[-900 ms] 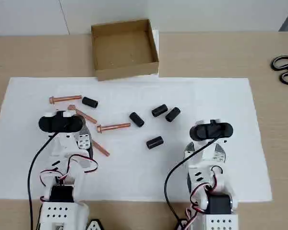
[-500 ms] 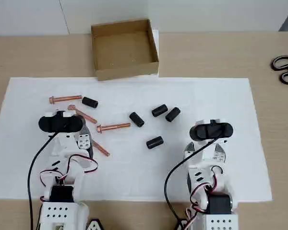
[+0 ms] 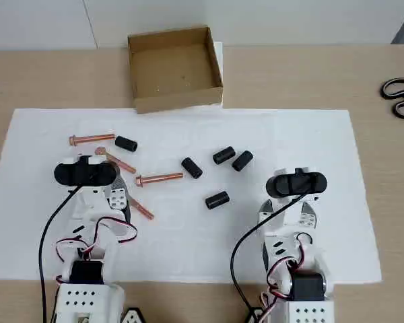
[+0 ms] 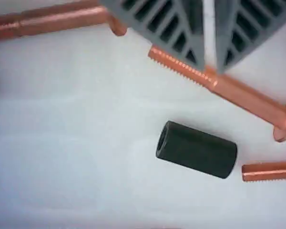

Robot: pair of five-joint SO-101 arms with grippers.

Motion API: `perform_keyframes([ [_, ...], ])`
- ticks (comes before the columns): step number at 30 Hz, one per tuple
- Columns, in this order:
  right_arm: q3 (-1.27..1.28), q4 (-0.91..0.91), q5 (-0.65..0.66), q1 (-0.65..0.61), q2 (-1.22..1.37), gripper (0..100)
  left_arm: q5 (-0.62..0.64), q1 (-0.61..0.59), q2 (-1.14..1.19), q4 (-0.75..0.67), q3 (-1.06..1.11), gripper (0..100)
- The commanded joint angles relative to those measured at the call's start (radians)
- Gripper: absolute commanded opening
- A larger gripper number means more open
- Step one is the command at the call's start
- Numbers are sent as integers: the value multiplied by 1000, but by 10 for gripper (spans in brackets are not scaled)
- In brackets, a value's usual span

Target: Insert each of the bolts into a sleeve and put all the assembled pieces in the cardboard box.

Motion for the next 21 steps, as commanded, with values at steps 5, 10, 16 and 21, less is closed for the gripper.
perform_keyframes([
  [5, -8, -1, 3, -4, -16, 284, -6, 84, -8, -2, -5, 7],
  [10, -8, -2, 2, -5, -16, 286, -6, 106, -8, -2, -5, 7],
  [16, -8, -2, 3, -5, -16, 285, -5, 107, -8, -2, -5, 7],
  [21, -8, -2, 5, -5, -16, 285, -6, 110, -8, 8, -44, 7],
])
